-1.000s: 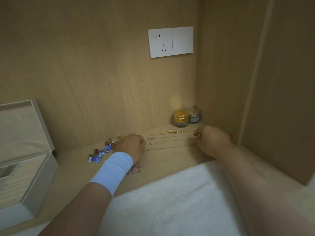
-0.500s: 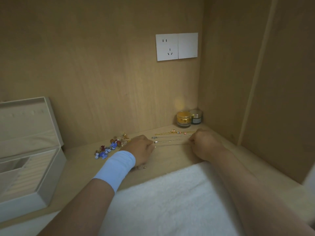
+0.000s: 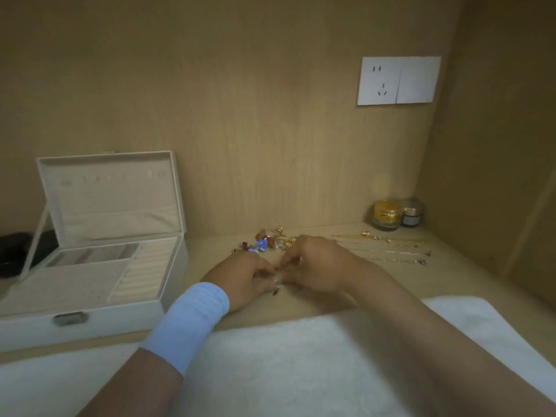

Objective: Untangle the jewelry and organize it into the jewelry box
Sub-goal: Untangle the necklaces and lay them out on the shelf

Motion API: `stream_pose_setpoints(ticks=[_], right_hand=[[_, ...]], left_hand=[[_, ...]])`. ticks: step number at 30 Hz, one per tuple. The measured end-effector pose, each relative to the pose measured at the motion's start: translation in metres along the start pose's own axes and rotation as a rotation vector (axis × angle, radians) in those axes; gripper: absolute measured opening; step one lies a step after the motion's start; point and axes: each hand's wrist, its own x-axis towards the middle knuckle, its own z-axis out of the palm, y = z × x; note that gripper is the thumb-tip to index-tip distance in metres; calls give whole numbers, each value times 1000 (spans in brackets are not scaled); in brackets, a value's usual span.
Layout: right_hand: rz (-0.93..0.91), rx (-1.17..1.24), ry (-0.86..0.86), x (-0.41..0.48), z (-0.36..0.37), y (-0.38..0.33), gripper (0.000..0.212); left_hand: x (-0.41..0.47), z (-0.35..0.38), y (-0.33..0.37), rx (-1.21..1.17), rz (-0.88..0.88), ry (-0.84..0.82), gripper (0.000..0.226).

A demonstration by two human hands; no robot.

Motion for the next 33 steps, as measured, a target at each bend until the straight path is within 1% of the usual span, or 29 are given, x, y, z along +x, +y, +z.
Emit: stream_pose_setpoints(ticks=[3, 6, 10, 13, 15, 17, 19, 21, 23, 26, 28, 29, 30, 31, 33], right_hand=[[-17, -32, -18, 2, 10, 2, 17], [27, -9, -6, 1, 14, 10, 14], [71, -19, 21, 1, 14, 17, 12], [44, -83, 83, 3, 15, 11, 14], [30, -62, 112, 6, 16, 5, 14], [49, -56, 166, 11, 18, 3, 17], [85, -117, 201, 15, 20, 7, 18], [125, -169, 163, 17, 22, 12, 19], [168, -114, 106, 17, 23, 16, 21], [170, -21, 101, 17, 22, 18, 29], [150, 39, 102, 17, 22, 17, 20], [134, 90, 94, 16, 23, 15, 16], [115, 175, 88, 15, 24, 13, 15], [105, 291, 79, 13, 24, 11, 16], [116, 572, 65, 10, 21, 6, 16]], left_hand=[[-1, 4, -14, -15, 25, 36, 19], [3, 1, -22, -22, 43, 59, 10], [8, 0, -23, 42, 22, 44, 12], [9, 4, -20, 96, 1, 48, 17], [10, 7, -15, 81, 7, 91, 18], [13, 12, -10, 71, 22, 179, 22], [21, 17, -7, 78, 21, 244, 28], [29, 21, -7, 85, 5, 231, 26], [36, 25, -8, 109, -7, 201, 20], [37, 27, -9, 102, -28, 226, 18], [35, 28, -8, 126, -17, 269, 16], [34, 28, -8, 85, -22, 290, 14], [33, 28, -7, -28, -41, 303, 11], [32, 26, -5, -213, -64, 314, 11], [29, 16, 1, -657, -98, 337, 12]])
